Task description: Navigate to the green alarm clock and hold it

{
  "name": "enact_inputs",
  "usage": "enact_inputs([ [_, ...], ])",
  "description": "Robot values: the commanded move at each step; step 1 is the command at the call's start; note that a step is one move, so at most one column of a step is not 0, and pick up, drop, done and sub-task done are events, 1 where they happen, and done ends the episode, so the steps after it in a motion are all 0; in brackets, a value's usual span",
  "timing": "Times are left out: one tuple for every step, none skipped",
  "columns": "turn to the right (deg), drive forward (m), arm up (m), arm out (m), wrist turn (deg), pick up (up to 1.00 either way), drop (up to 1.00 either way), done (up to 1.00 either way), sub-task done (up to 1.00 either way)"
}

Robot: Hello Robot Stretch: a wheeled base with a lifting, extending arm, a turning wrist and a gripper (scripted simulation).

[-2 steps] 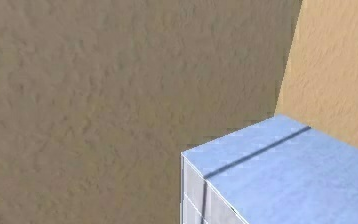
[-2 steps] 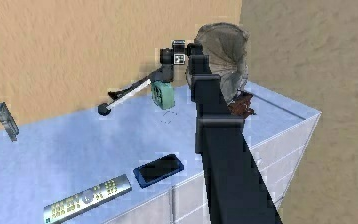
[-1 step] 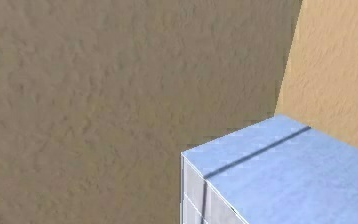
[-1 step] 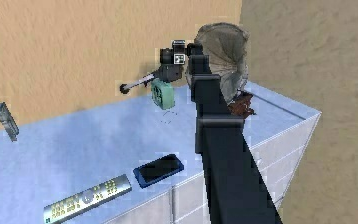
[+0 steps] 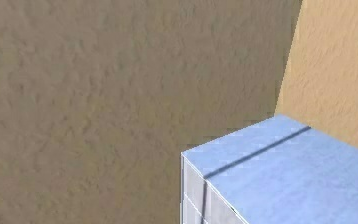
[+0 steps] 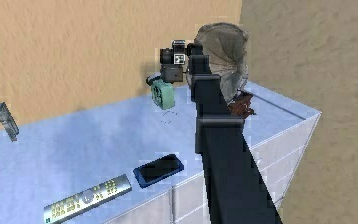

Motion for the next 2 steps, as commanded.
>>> enact_inputs([
  [0.0, 0.0, 0.0, 0.0, 0.0, 1.0, 0.0, 0.0, 0.0],
  [0.0, 0.0, 0.0, 0.0, 0.0, 0.0, 0.0, 1.0, 0.0],
])
